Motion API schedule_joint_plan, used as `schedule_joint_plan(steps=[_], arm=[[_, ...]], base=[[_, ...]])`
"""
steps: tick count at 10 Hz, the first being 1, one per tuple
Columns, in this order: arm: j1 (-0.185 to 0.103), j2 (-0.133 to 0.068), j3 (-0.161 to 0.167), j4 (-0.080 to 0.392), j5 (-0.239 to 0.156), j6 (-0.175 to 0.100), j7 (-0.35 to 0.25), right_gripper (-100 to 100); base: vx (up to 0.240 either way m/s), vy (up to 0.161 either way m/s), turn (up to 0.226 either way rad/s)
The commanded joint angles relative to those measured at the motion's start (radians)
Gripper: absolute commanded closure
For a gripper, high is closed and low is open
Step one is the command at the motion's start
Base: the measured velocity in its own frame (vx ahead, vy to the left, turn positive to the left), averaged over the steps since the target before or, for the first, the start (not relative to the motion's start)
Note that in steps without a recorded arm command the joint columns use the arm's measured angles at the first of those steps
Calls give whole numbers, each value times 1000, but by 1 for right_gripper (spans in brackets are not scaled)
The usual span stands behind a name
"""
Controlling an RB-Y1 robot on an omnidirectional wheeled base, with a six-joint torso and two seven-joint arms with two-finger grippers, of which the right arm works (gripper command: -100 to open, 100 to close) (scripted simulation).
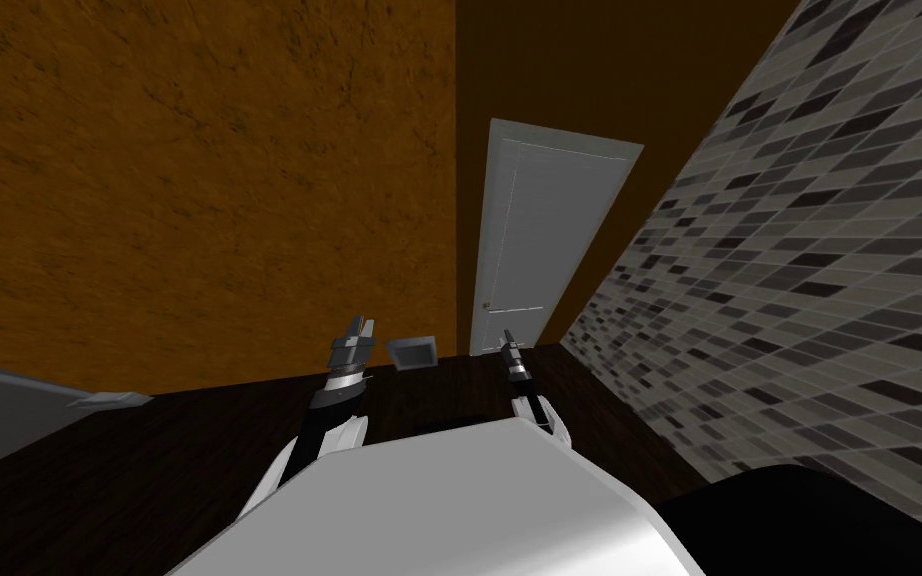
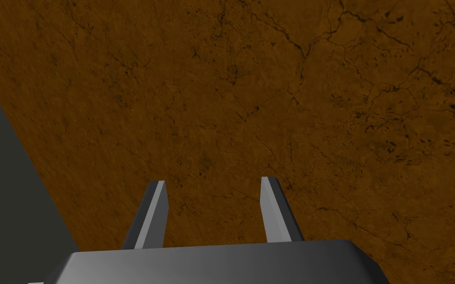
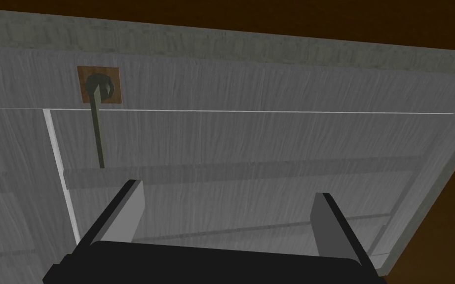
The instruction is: Pull the door open
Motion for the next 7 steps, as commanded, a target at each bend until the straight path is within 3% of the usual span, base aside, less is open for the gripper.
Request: schedule_joint_plan(steps=[1,7], arm=[[-15,-6,-3,43,-5,-10,-4,-100],[-64,-28,-10,209,-23,-44,-20,-100]], base=[[43,-34,34],[90,-51,56]])
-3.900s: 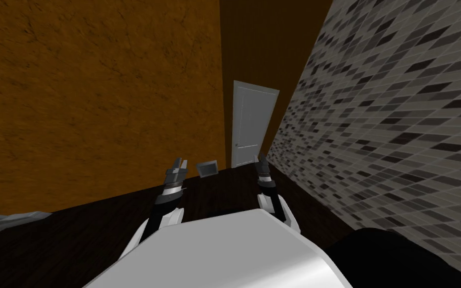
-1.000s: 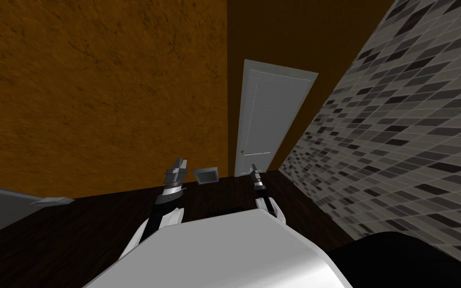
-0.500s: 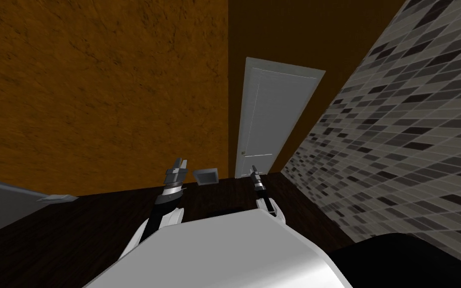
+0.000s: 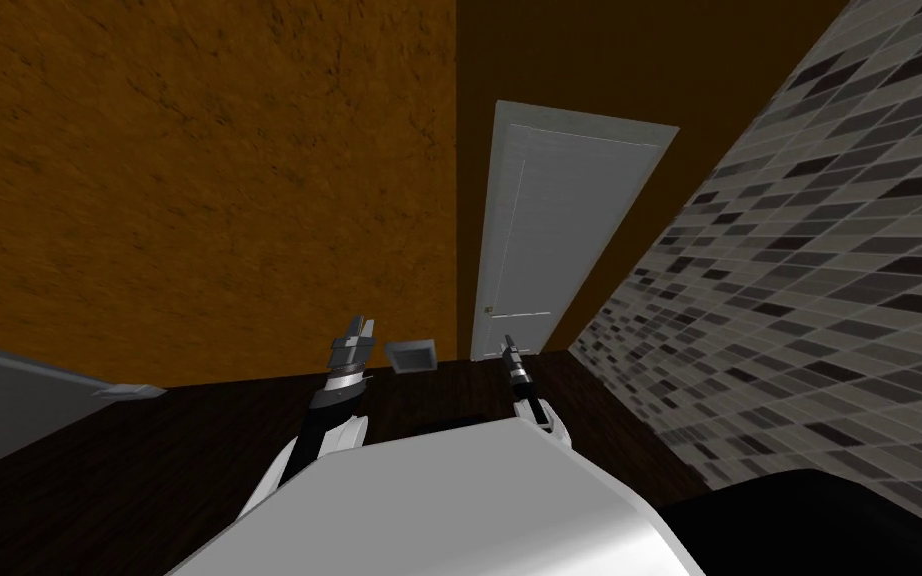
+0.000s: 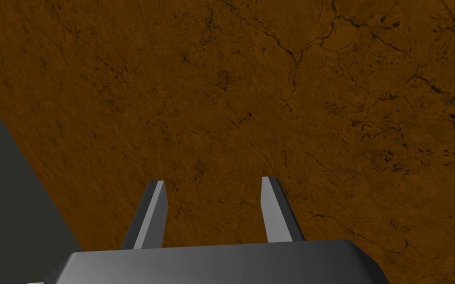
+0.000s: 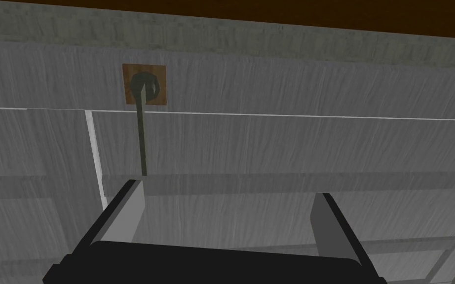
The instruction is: Pull the door open
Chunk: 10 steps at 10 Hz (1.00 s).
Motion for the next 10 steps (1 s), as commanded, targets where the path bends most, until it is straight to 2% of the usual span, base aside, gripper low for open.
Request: schedule_joint_plan(steps=[1,10], arm=[[-11,-4,-1,44,-4,-11,-3,-100],[-76,-30,-10,262,-28,-56,-23,-100]], base=[[90,-42,53],[99,-50,47]])
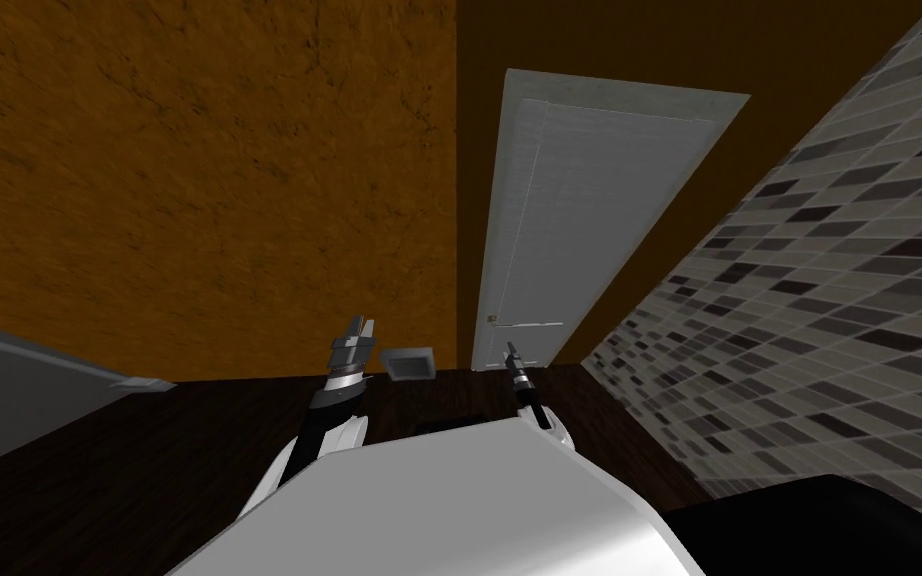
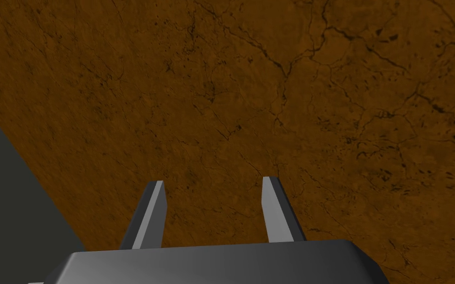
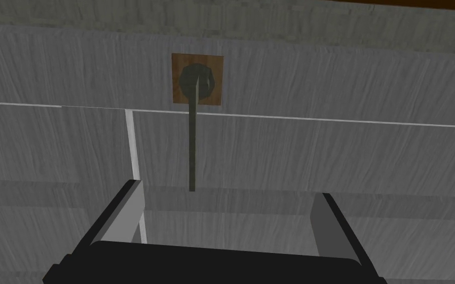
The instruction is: Pull the door open
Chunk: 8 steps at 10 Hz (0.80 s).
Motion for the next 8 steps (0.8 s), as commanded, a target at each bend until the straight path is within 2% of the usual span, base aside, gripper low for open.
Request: schedule_joint_plan(steps=[1,4,6,8], arm=[[-13,-1,-2,29,-2,-9,-1,-100],[-27,-7,-4,78,-7,-19,-5,-100],[-43,-13,-6,130,-13,-30,-10,-100],[-48,-15,-7,148,-15,-34,-12,-100]], base=[[68,-44,16],[56,-32,28],[139,-68,53],[89,-36,18]])
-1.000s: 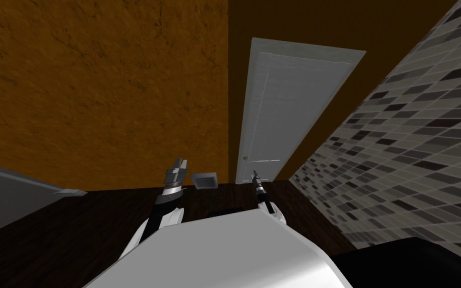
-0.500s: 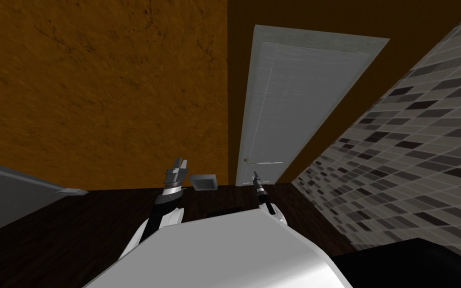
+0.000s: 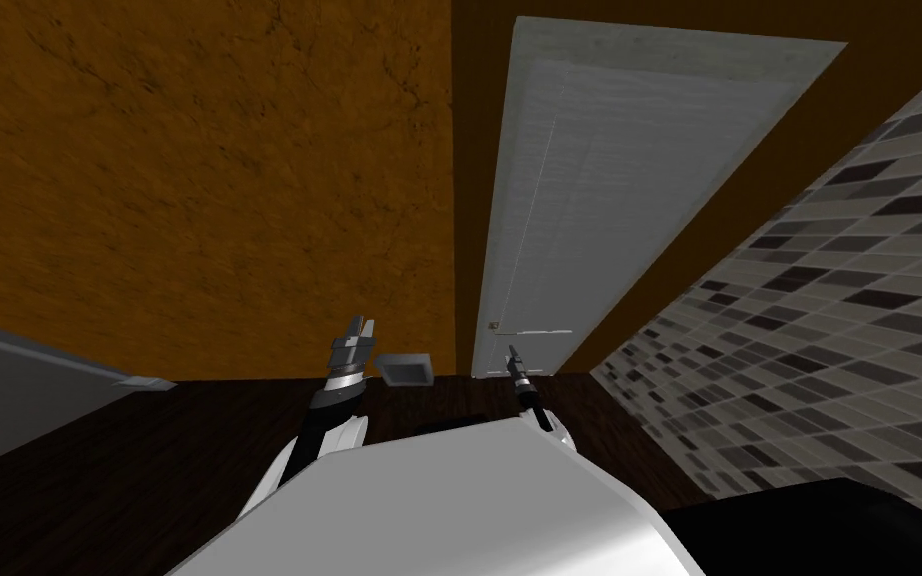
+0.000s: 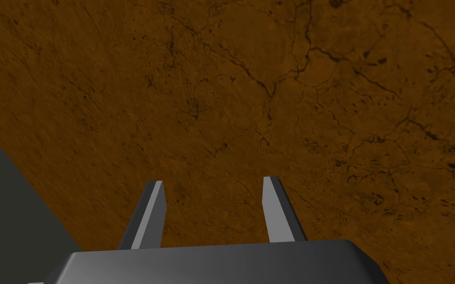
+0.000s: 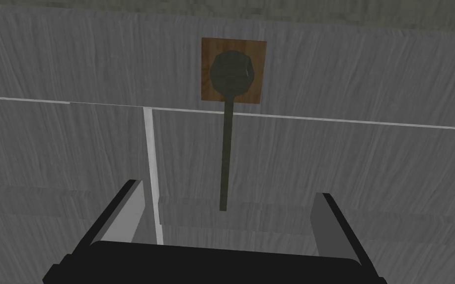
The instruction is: Pull the door open
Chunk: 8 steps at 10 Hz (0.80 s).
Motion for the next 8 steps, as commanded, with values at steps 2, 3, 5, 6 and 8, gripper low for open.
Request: schedule_joint_plan(steps=[2,3,5,6,8], arm=[[0,-16,-13,20,-10,-11,-11,-100],[0,-21,-18,27,-13,-15,-15,-100],[2,-45,-39,56,-28,-30,-33,-100],[3,-57,-49,70,-36,-38,-41,-100],[4,-77,-66,93,-48,-50,-55,-100]], base=[[81,12,86],[184,37,136],[208,28,149],[203,6,154],[194,-17,139]])
